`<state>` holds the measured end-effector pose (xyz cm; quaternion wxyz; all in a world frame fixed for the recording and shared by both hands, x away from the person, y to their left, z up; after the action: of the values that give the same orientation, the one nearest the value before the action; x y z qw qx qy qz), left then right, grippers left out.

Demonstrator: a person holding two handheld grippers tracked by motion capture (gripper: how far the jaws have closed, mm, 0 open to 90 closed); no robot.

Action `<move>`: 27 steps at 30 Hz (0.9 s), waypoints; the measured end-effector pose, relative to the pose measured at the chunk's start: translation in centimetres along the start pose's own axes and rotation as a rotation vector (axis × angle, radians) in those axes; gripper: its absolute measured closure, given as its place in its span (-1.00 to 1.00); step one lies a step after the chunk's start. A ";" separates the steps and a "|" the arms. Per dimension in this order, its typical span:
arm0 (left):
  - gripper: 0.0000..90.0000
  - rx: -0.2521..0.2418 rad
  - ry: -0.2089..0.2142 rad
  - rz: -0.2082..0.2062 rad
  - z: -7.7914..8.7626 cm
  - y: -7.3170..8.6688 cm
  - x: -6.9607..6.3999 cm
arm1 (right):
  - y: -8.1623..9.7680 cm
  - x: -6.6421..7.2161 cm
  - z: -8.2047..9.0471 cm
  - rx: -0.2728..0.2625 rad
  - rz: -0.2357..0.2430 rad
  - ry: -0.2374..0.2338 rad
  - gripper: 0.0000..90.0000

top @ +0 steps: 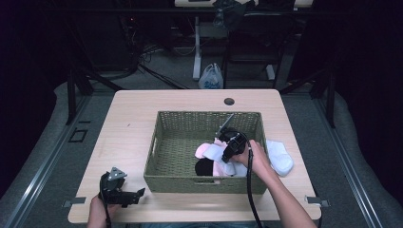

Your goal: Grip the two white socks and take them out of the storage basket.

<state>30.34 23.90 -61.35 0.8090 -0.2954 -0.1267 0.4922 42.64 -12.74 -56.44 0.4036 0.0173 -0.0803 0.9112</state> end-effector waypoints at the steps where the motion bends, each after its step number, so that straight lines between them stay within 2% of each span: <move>1: -0.97 0.000 0.000 0.001 0.0 0.0 0.0 | 0.0 0.0 0.1 0.005 0.002 0.006 0.61; 3: -0.97 -0.001 0.000 0.003 0.0 0.0 0.0 | 0.0 0.1 0.4 0.001 0.002 0.001 0.77; 7: -0.97 -0.002 -0.002 0.004 0.0 0.0 0.0 | 0.2 -0.1 1.3 -0.002 -0.002 0.010 0.81; 11: -0.97 0.000 -0.002 0.002 0.0 0.0 0.0 | 0.2 -0.2 2.4 -0.035 -0.016 0.021 0.83; 12: -0.97 0.000 -0.002 0.002 0.0 0.0 0.0 | 0.3 -0.3 2.9 -0.023 -0.001 0.018 0.83; 17: -0.97 -0.001 -0.002 0.002 0.0 0.0 0.0 | 0.3 -0.7 4.5 -0.046 -0.001 0.031 0.83; 23: -0.97 0.001 -0.003 0.004 0.0 0.0 0.0 | 0.3 -1.3 6.4 -0.083 -0.014 0.040 0.83; 24: -0.97 0.000 -0.002 0.004 0.0 0.0 0.0 | 0.3 -1.2 6.6 -0.101 -0.029 0.042 0.83; 27: -0.97 0.000 -0.003 0.006 0.0 0.0 0.0 | 0.2 -1.4 7.4 -0.097 -0.014 0.046 0.83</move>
<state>30.36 23.88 -61.39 0.8075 -0.2948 -0.1271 0.4949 43.17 -15.11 -49.27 0.4119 -0.0228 -0.1149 0.9037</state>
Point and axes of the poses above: each handheld gripper's, and its own axes: z roughly backward along the jaws, y roughly out of its underside, x roughly to its left, the point moved 5 cm from there along -z, roughly forward along the jaws, and after that the axes turned 2 degrees about x, right-handed, at the moved point
